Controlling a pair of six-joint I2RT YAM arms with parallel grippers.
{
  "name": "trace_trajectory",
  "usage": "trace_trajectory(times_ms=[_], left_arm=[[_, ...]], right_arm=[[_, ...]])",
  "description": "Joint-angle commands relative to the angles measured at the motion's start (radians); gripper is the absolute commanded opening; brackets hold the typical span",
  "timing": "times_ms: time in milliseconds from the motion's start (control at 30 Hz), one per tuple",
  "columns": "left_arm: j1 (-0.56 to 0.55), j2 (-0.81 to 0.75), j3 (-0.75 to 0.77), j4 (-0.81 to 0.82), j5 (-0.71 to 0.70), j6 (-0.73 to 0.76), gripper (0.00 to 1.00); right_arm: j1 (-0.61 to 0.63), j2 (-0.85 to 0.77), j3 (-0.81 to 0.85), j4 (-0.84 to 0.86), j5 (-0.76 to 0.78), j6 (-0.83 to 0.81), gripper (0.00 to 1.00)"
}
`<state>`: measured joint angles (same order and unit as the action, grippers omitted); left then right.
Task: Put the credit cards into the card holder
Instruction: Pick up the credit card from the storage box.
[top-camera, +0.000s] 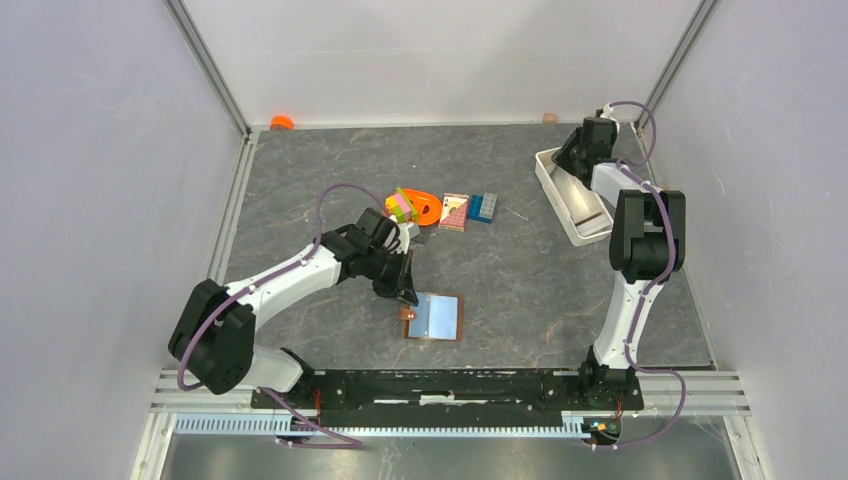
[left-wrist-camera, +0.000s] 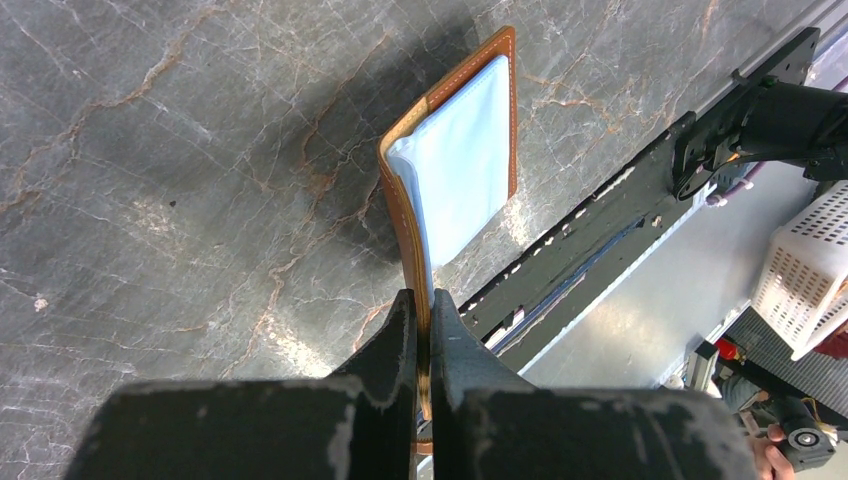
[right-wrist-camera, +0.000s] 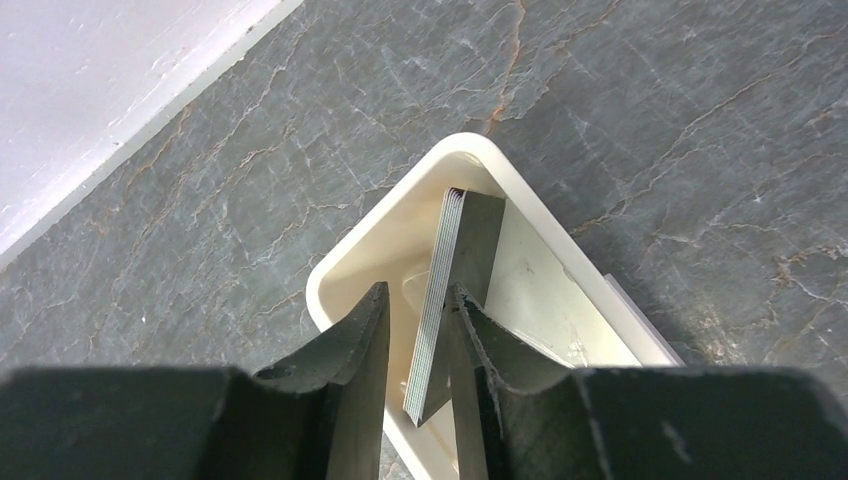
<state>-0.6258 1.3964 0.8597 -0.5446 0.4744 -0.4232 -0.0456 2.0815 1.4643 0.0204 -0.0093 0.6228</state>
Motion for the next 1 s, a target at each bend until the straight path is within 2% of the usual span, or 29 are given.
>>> trace_trajectory(times_ms=[0,133,267,500,767,967], left_arm=[[-0.006,-0.003,0.042,0.001,0.023,0.052,0.02],[-0.008,-0.003,0.044,-0.001,0.021,0.054,0.02],[-0.008,-0.003,0.042,-0.001,0.02,0.056,0.02],[-0.009,0.0,0.042,-0.002,0.02,0.057,0.02],[-0.01,0.005,0.042,-0.002,0.021,0.057,0.02],[-0.012,0.011,0.042,-0.002,0.021,0.057,0.02]], right_arm=[[0.0,-0.047,-0.002,0.001,0.03,-0.013,0.32],[0.0,-0.037,-0.003,-0.005,0.034,-0.011,0.31],[0.0,-0.018,-0.003,-0.018,0.059,-0.013,0.39],[0.0,0.036,-0.001,-0.05,0.07,-0.004,0.45],[0.0,0.085,0.019,-0.028,0.031,0.005,0.47],[0.001,0.064,0.015,0.022,0.012,-0.001,0.47]])
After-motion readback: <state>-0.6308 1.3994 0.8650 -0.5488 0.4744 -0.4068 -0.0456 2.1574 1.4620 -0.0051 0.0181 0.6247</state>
